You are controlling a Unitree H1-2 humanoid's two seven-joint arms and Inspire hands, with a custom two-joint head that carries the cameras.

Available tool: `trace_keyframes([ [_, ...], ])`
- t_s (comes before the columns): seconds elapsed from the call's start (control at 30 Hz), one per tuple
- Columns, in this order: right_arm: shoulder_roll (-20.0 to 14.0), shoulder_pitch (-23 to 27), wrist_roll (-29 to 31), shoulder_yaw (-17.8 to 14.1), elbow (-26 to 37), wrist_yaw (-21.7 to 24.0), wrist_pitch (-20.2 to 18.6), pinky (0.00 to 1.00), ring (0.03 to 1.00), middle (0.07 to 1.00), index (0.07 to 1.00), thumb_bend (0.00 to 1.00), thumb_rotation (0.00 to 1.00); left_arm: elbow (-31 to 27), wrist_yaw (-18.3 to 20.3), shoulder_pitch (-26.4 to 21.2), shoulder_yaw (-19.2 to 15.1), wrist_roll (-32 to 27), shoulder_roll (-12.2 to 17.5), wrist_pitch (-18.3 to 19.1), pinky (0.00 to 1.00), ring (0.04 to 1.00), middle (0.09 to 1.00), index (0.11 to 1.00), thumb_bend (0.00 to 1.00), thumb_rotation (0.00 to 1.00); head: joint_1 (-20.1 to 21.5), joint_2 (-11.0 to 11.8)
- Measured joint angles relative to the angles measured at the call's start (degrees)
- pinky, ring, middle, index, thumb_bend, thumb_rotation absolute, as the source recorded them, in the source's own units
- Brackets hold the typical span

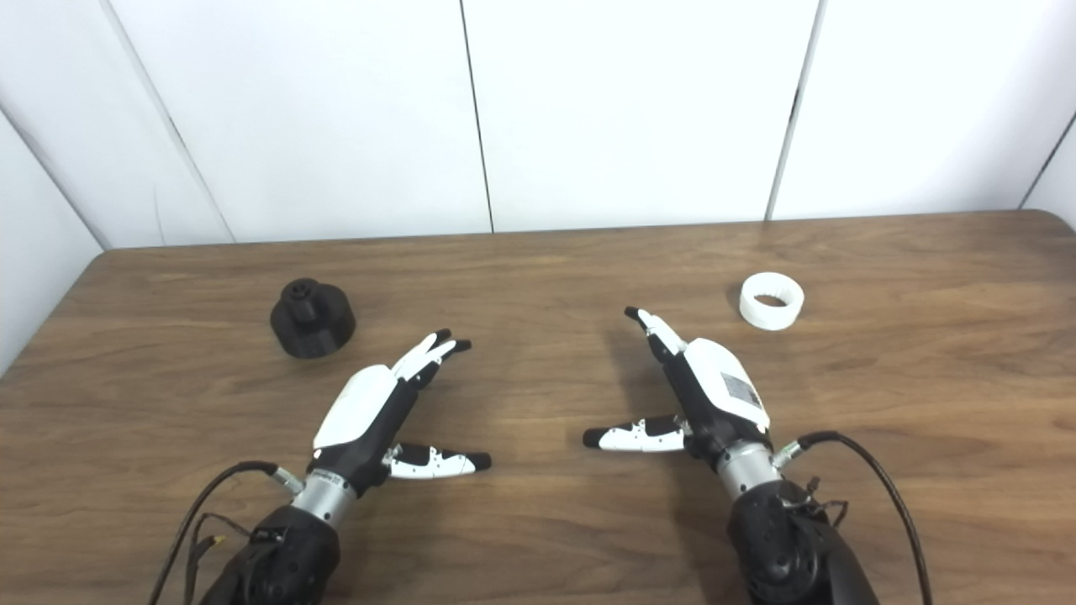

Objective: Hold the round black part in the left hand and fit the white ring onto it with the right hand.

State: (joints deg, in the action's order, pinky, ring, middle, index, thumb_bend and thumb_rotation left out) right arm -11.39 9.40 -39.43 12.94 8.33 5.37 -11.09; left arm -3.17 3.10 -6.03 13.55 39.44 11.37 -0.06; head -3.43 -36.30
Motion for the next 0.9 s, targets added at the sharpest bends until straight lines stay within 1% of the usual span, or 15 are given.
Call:
trace_keyframes([
  [0.07,0.0,0.0,0.0,0.0,0.0,0.0,0.0,0.9,0.909,0.953,0.95,0.91,0.4,0.0,0.0,0.0,0.0,0.0,0.0,0.0,0.84,0.967,0.997,0.904,0.89,0.33,-0.7,0.2],
  [0.13,0.0,0.0,0.0,0.0,0.0,0.0,0.0,0.9,0.909,0.953,0.951,0.91,0.41,0.0,0.0,0.0,0.0,0.0,0.0,0.0,0.84,0.967,0.998,0.904,0.89,0.32,-3.0,0.3],
  [0.17,-0.1,0.0,0.2,-0.1,0.0,0.0,0.0,0.89,0.904,0.952,0.949,0.91,0.4,0.0,0.0,0.0,0.1,0.0,-0.1,0.0,0.84,0.965,0.997,0.903,0.9,0.33,-6.4,0.7],
  [0.2,-0.2,0.0,0.3,-0.1,0.0,0.0,0.1,0.88,0.902,0.95,0.947,0.91,0.4,0.0,0.0,0.0,0.2,0.1,-0.3,0.1,0.83,0.963,0.997,0.902,0.9,0.33,-8.7,1.2],
  [0.23,-0.4,0.0,0.4,-0.2,0.0,0.0,0.1,0.88,0.901,0.95,0.946,0.91,0.4,0.0,0.0,0.0,0.3,0.2,-0.4,0.2,0.83,0.962,0.997,0.902,0.9,0.33,-8.7,1.2],
  [0.27,-0.7,0.0,0.7,-0.4,0.0,0.0,0.2,0.87,0.899,0.948,0.944,0.91,0.39,0.0,-0.1,0.0,0.5,0.4,-0.8,0.3,0.83,0.961,0.999,0.905,0.9,0.35,-11.3,1.7],
  [0.3,-1.1,0.0,1.0,-0.5,0.0,0.0,0.4,0.86,0.898,0.947,0.944,0.91,0.39,0.1,-0.2,-0.1,0.7,0.6,-1.0,0.3,0.84,0.962,1.0,0.908,0.89,0.36,-12.7,1.9],
  [0.33,-1.7,0.0,1.4,-0.7,-0.1,0.0,0.8,0.86,0.898,0.946,0.944,0.91,0.39,0.3,-0.3,-0.1,1.1,0.9,-1.5,0.3,0.84,0.963,1.0,0.909,0.89,0.36,-12.7,1.9],
  [0.37,-2.1,0.0,1.9,-0.9,-0.1,0.0,1.0,0.85,0.899,0.946,0.941,0.91,0.37,0.7,-0.5,-0.2,1.5,1.1,-1.9,0.3,0.84,0.962,0.999,0.908,0.9,0.36,-14.1,2.4],
  [0.5,-3.3,-0.1,3.2,-1.8,-1.0,0.0,1.6,0.82,0.898,0.946,0.94,0.93,0.36,1.9,-1.1,-1.1,2.4,2.5,-3.0,0.3,0.84,0.958,0.996,0.906,0.91,0.38,-14.9,2.7],
  [0.6,-3.3,-0.1,3.4,-1.9,-1.0,0.0,1.8,0.79,0.893,0.942,0.934,0.94,0.36,2.0,-1.3,-1.2,2.6,2.7,-3.2,0.3,0.84,0.959,0.997,0.907,0.91,0.38,-14.8,2.6],
  [0.73,-3.3,-0.1,4.0,-2.2,-1.0,-0.1,2.1,0.81,0.909,0.953,0.943,0.93,0.34,2.0,-1.4,-1.2,2.6,2.9,-3.2,0.3,0.84,0.957,0.996,0.908,0.91,0.38,-14.5,2.6],
  [0.9,-3.3,-0.1,4.2,-2.2,-0.9,-0.1,2.1,0.81,0.901,0.952,0.942,0.92,0.34,2.0,-2.2,-1.2,2.5,3.0,-3.2,0.4,0.84,0.959,0.997,0.906,0.91,0.37,-14.6,2.5],
])
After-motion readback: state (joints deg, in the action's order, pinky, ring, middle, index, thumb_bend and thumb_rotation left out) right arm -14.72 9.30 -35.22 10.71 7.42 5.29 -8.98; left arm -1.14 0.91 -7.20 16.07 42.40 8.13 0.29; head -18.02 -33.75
